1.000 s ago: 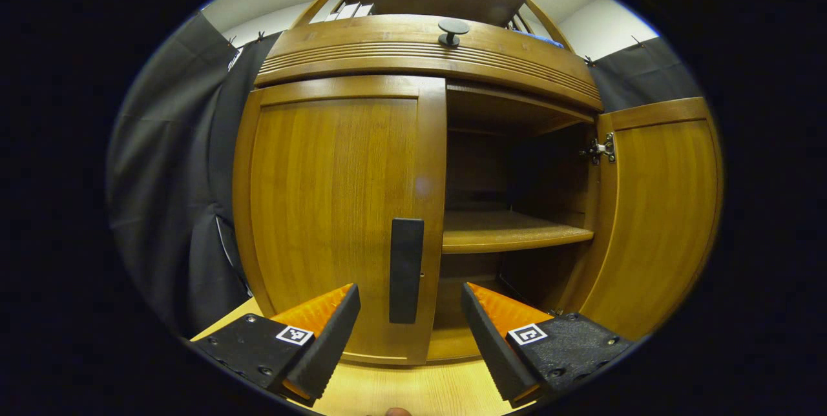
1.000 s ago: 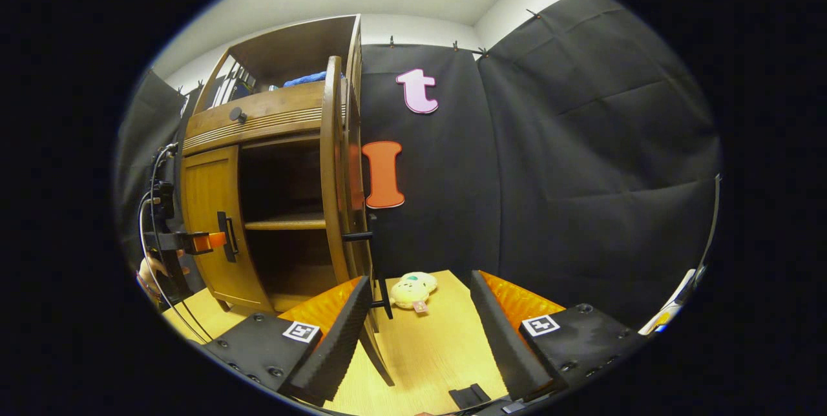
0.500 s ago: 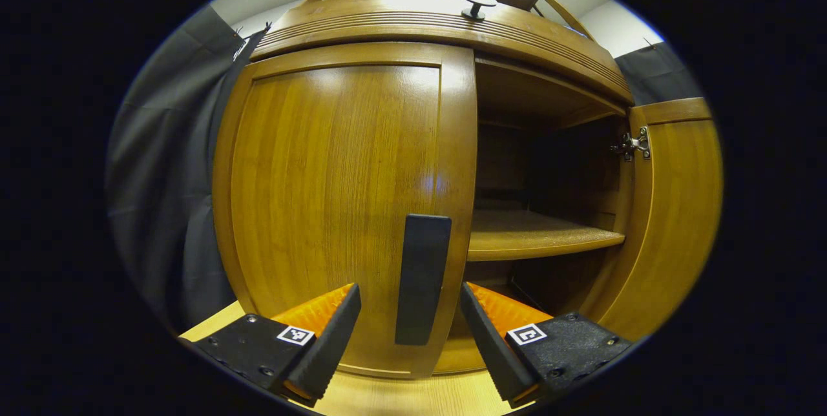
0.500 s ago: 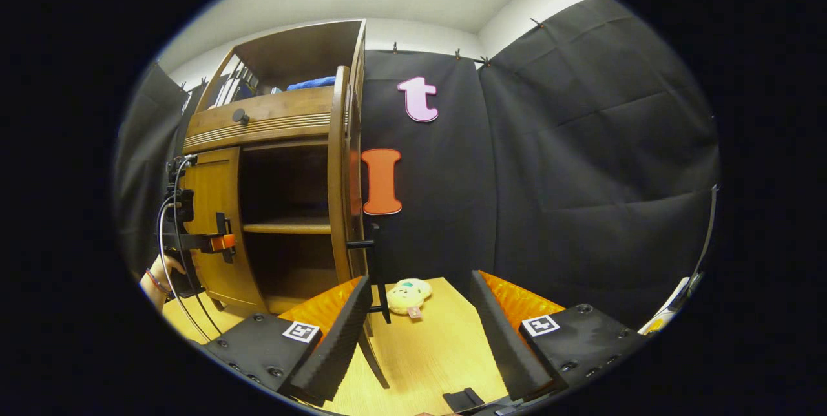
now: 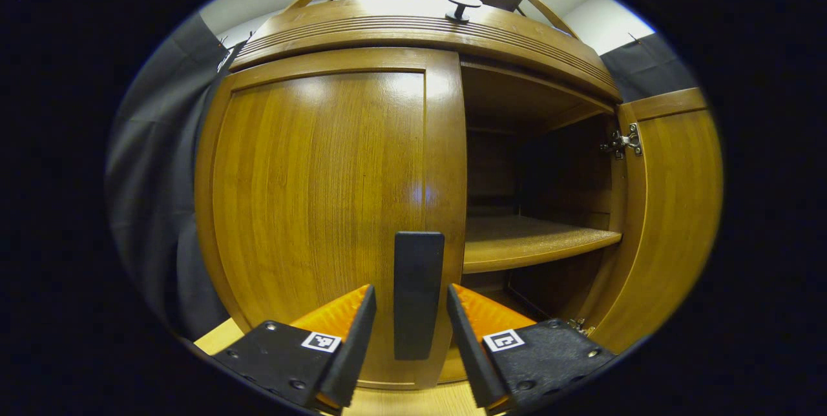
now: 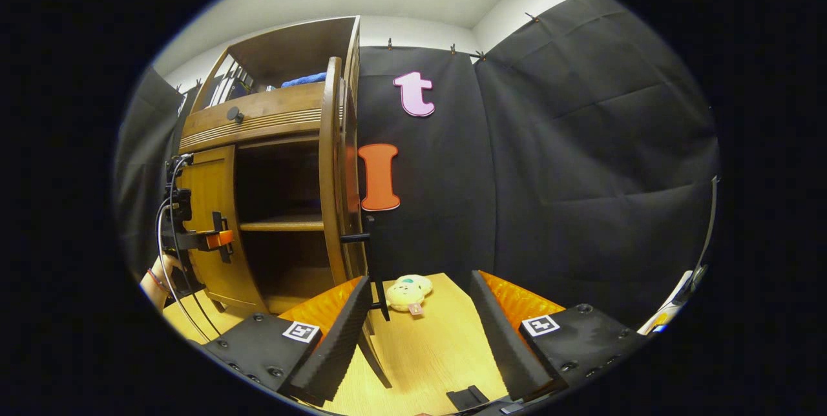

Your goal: Open the right door of the double-door shoe cabinet with the right hand, and open the left door with the left hand.

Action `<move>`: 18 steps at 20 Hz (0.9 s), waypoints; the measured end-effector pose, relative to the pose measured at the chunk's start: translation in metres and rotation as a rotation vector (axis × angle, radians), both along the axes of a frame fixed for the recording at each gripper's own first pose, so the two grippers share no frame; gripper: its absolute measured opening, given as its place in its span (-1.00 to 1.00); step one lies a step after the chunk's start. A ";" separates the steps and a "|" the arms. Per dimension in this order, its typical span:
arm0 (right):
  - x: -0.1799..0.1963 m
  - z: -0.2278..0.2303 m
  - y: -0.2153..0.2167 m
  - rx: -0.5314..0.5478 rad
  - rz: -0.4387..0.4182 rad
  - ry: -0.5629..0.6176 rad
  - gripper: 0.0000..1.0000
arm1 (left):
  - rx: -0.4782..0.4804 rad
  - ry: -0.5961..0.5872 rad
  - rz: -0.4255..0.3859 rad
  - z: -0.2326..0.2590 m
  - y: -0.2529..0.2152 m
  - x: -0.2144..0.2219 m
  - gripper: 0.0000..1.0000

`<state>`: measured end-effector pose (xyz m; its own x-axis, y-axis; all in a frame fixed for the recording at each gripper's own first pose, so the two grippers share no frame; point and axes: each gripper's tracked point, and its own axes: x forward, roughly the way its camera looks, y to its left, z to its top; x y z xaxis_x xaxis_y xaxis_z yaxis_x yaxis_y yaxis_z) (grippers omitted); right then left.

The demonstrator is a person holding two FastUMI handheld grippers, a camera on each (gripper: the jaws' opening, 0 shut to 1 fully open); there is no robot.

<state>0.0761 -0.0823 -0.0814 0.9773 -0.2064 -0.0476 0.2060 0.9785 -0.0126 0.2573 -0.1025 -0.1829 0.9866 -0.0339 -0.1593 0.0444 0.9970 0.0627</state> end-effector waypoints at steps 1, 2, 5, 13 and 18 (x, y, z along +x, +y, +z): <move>0.000 -0.001 0.000 0.001 0.003 0.002 0.97 | -0.004 -0.003 -0.009 0.000 -0.001 0.001 0.13; 0.001 0.000 0.001 0.000 0.005 0.001 0.97 | -0.019 -0.005 -0.024 0.000 -0.006 0.001 -0.02; 0.002 0.003 -0.001 -0.004 -0.001 -0.015 0.97 | -0.003 -0.003 -0.017 0.000 -0.006 0.001 -0.35; 0.002 0.006 0.008 -0.003 0.034 -0.033 0.80 | 0.020 0.031 -0.072 -0.003 -0.004 -0.003 -0.67; 0.003 0.010 0.008 -0.027 0.036 -0.051 0.80 | 0.021 0.033 -0.097 0.002 -0.002 -0.026 -0.77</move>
<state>0.0787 -0.0742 -0.0711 0.9851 -0.1717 0.0075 0.1719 0.9847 -0.0292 0.2317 -0.1049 -0.1806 0.9732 -0.1248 -0.1931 0.1425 0.9865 0.0806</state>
